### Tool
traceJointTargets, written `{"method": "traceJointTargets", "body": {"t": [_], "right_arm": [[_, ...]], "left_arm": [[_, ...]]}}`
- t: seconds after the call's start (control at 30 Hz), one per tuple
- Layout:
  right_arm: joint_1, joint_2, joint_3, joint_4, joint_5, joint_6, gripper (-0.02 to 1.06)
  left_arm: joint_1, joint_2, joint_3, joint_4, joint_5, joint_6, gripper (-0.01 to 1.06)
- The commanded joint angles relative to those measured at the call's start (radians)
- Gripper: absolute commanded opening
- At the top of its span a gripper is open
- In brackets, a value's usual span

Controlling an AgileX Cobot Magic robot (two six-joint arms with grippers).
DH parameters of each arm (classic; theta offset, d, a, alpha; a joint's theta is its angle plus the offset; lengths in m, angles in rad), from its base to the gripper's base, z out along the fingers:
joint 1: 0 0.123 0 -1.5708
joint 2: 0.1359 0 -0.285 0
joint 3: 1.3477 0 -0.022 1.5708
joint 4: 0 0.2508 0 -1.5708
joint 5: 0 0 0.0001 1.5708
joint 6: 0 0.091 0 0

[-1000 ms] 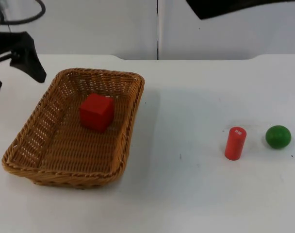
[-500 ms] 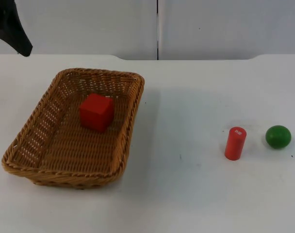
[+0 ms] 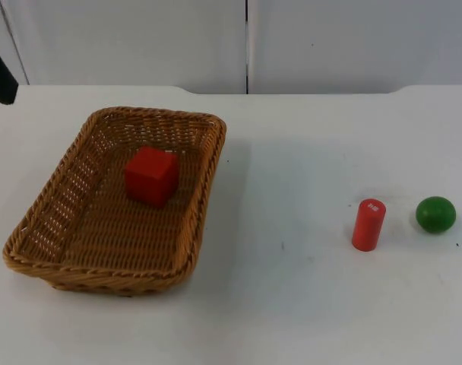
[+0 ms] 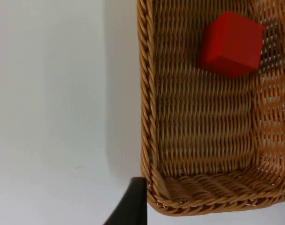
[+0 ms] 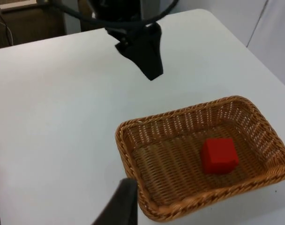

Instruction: Pick up the basket with the left hand and place the object to the left of the red cylinder into the basket with the right hand.

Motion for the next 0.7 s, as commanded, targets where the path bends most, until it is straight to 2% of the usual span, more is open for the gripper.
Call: {"method": "traceJointTargets", "body": {"t": [0.0, 0.17, 0.33, 0.53, 0.67], "right_arm": [[0.004, -0.007, 0.0, 0.002, -0.014, 0.01, 0.92], [0.004, -0.007, 0.0, 0.002, -0.014, 0.026, 0.92], [0.004, -0.011, 0.066, 0.001, -0.038, 0.026, 0.92], [0.004, -0.011, 0.158, 0.001, -0.076, 0.026, 0.92], [0.004, -0.011, 0.206, 0.004, -0.117, 0.033, 0.92]], "left_arm": [[0.001, -0.074, 0.04, -0.018, -0.033, -0.004, 0.9], [0.001, -0.226, 0.116, -0.035, -0.077, -0.004, 0.9], [-0.015, -0.402, 0.195, -0.044, -0.121, -0.004, 0.9], [-0.11, -0.543, 0.212, 0.013, -0.108, -0.002, 0.9], [-0.126, -0.603, 0.212, 0.024, -0.085, -0.002, 0.9]]}}
